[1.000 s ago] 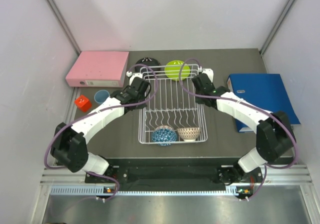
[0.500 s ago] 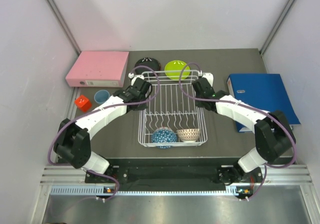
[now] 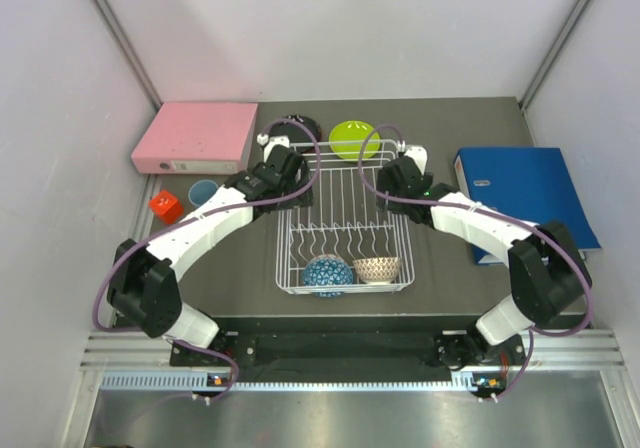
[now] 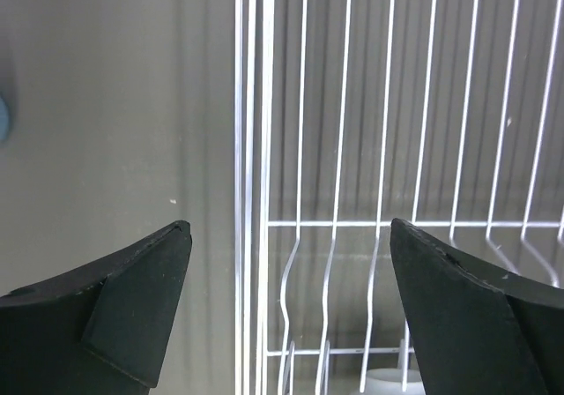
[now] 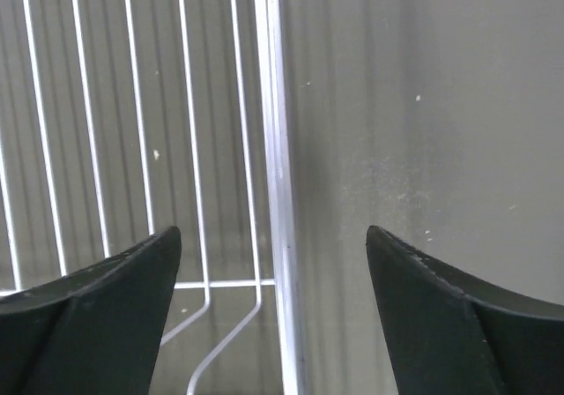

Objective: Unload the mixed dishes from the dish rack
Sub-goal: Adjust the dish rack at the center of the board, then pick up the bowl from the dish rack.

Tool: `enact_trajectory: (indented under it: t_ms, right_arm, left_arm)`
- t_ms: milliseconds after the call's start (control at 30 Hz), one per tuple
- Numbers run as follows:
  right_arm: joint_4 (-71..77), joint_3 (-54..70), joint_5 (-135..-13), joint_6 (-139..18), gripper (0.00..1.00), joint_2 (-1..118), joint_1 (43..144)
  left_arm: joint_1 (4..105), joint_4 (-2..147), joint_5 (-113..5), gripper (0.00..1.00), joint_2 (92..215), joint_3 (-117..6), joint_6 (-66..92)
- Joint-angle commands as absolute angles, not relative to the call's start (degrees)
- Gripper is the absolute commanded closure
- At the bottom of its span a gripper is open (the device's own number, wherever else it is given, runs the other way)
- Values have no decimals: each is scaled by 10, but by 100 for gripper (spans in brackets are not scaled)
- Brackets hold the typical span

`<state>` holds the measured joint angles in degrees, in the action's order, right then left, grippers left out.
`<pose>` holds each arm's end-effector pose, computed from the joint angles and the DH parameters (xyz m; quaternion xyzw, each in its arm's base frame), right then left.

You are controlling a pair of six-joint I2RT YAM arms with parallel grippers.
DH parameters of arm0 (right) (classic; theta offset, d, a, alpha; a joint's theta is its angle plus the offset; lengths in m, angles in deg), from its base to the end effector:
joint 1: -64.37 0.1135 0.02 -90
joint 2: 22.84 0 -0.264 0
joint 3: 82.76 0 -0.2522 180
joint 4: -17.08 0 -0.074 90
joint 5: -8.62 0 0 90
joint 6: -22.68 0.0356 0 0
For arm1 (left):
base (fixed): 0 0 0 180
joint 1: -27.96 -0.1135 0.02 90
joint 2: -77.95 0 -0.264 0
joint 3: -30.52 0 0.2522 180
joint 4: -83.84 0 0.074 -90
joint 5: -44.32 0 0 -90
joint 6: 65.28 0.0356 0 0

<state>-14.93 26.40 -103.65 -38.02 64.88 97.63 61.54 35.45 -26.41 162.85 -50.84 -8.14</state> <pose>0.2759 0.1648 0.2235 0.0360 0.9205 0.0243 0.3883 0.2686 -0.1642 0.2762 -0.0487 0.9323 -0.0438 0.3557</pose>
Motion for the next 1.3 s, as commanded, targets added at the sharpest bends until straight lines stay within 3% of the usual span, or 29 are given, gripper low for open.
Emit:
enact_trajectory:
  t_ms: [0, 100, 267, 400, 633, 1033, 1133, 1267]
  right_arm:
    - [-144, 239, -1064, -379, 9, 612, 979]
    - [-175, 217, -1090, -380, 0, 596, 979]
    - [-231, 184, -1128, -387, 0, 542, 979]
    - [-238, 166, -1104, -404, 1, 473, 987]
    - [-146, 255, -1022, -440, 3, 372, 1005]
    - [-130, 337, -1001, -448, 8, 317, 1011]
    - [-122, 344, -994, -446, 8, 323, 1013]
    - [-114, 356, -992, -446, 8, 335, 1013]
  left_arm:
    - [617, 347, -226, 1, 1608, -549, -74]
    - [617, 337, -215, 1, 1605, -569, -63]
    - [618, 304, -209, 1, 1585, -617, -50]
    - [628, 321, -277, 1, 1558, -626, 10]
    - [781, 296, -195, 1, 1552, -598, 111]
    - [835, 355, -371, 3, 1373, -444, 234]
    - [839, 329, -387, 9, 1368, -439, 261]
    - [862, 346, -349, 26, 1367, -395, 292]
